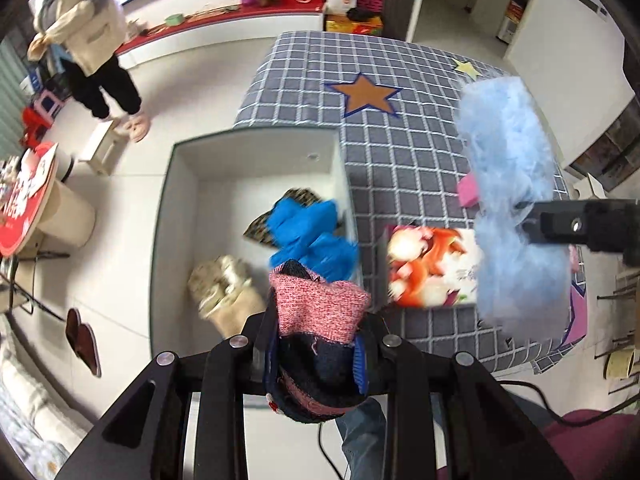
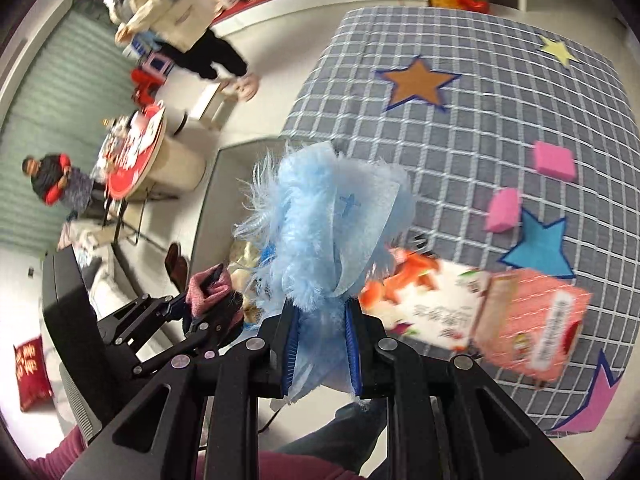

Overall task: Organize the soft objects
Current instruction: 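Carry the knit hat with the left tool while the right tool carries the fluffy scrunchie over the box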

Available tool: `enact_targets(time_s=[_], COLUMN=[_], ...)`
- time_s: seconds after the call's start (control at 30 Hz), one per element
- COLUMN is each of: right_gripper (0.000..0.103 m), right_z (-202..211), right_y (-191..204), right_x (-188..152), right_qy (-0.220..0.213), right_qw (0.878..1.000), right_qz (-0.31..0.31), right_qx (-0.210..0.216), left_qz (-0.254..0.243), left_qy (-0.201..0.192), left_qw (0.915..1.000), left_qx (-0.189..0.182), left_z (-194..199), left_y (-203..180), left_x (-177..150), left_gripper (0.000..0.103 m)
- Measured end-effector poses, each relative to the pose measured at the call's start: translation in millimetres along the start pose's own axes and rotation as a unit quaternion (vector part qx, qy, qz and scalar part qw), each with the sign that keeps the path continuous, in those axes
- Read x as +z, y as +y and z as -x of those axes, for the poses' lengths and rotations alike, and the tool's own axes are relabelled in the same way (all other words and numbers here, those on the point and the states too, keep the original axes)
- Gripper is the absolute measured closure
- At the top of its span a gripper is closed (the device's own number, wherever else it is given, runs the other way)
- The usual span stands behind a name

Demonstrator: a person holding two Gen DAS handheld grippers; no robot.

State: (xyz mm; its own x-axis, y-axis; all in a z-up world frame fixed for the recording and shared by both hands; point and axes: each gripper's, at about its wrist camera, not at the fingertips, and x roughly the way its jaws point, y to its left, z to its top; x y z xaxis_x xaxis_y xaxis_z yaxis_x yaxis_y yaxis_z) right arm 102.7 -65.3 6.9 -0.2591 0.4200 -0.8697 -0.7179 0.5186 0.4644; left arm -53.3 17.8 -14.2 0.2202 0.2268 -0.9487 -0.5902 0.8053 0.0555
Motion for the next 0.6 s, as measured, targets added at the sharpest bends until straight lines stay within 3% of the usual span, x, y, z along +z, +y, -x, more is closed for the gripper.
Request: enact_targets(time_s=[0.33, 0.6], right_gripper=[0.081, 0.081], right_z=[-30, -34], right_y=[56, 67], right_x=[-25, -27], right_qy=[0.032, 0.035], right_qw=[0.997, 0.997], right_qz=[0.063, 0.074], right_qx=[-0.013, -0.015], left_qz=[0.038, 0.051], left_qy=[-0.006, -0.014], left_qw=[0.9993, 0.9986], left_qx=[0.0, 0.002], left_z=[10, 15], left_y=[34, 47], left_x=[-23, -31], left_gripper=[0.071, 0.071])
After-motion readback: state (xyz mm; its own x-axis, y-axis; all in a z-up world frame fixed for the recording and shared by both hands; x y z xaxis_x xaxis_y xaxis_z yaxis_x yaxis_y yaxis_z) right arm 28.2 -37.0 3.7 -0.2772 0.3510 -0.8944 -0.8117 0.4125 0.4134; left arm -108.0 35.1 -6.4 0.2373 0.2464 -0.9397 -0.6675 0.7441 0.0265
